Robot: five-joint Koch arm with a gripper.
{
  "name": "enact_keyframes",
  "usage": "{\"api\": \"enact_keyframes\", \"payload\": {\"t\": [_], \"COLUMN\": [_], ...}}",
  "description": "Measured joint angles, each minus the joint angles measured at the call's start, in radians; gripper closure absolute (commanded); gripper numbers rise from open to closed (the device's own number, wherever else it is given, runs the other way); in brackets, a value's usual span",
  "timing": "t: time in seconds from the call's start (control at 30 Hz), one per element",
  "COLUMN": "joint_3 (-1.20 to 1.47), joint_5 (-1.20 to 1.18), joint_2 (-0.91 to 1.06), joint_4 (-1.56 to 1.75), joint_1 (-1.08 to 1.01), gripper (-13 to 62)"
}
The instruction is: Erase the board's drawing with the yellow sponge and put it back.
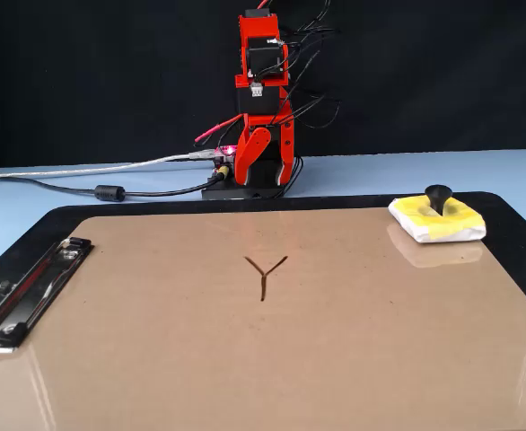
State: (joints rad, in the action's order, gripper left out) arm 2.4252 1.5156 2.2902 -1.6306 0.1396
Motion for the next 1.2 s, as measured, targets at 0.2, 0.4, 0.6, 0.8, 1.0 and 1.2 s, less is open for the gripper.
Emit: {"api": "enact_keyframes", "payload": {"t": [0.2, 0.4, 0.6, 0.8, 1.0, 1.2], "joint_3": [0.028, -0.207, -0.607, -0.290, 0.103, 0.103], "joint_5": [-0.009, -0.011, -0.009, 0.143, 0.196, 0.199], "joint_2": [0.000, 0.000, -0.003, -0.005, -0.097, -0.347], "joint_4": [0.048, 0.035, 0.101, 0.675, 1.595, 1.829], "joint_1": [0.000, 0.002, 0.256, 0.600, 0.785, 0.836], "gripper": [15.0, 15.6, 17.4, 17.4, 17.3, 17.3]}}
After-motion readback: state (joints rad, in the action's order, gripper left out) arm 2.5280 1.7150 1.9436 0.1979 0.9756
